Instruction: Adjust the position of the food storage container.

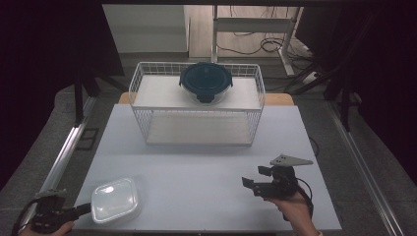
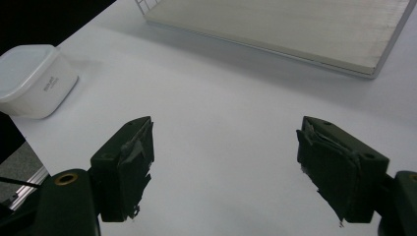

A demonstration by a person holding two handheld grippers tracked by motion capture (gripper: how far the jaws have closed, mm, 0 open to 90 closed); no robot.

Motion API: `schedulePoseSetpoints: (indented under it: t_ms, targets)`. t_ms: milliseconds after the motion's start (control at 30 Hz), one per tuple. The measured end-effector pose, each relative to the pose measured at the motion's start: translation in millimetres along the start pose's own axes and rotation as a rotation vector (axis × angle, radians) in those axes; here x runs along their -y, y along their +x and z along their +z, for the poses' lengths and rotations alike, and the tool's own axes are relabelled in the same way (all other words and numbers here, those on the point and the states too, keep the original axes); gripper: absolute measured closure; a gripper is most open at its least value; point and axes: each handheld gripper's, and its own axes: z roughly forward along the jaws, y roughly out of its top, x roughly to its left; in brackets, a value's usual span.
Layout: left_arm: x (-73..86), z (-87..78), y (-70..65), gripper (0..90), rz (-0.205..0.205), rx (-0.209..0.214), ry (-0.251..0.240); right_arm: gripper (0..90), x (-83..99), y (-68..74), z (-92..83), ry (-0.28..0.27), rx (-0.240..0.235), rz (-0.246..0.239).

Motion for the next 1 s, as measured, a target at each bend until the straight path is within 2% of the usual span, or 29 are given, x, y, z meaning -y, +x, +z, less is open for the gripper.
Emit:
schedulePoseSetpoints:
  t_ms: [67, 267, 433, 800, 900, 933, 1000]
  targets:
    - [-2.0, 4.9, -4.6, 89.8, 0.007, 0.027, 0.008, 21.4, 0.2, -0.3, 0.2, 0.001, 0.002, 0.0]
    - [-11.3, 16.4, -16.3, 89.7, 0.033, 0.056, 0.022, 21.1, 0.3, -1.3, 0.0, 0.003, 0.009, 0.004]
    - [-20.3, 34.7, -27.9, 89.8, 0.042, 0.12, 0.022, 21.0, 1.2, -4.8, -0.2, 0.002, 0.013, 0.011]
    - [-33.8, 51.4, -45.8, 89.8, 0.07, 0.159, 0.043, 20.9, 1.3, -5.8, -0.8, 0.005, 0.017, 0.012]
    - [-42.3, 61.1, -57.5, 89.8, 0.095, 0.182, 0.059, 20.9, 1.4, -6.1, -0.7, 0.006, 0.018, 0.014]
    - [-42.3, 61.1, -57.5, 89.7, 0.095, 0.182, 0.059, 20.9, 1.4, -6.1, -0.7, 0.006, 0.018, 0.014]
    - [-50.2, 69.5, -70.4, 89.8, 0.12, 0.202, 0.066, 20.9, 1.4, -6.1, -0.7, 0.006, 0.018, 0.014]
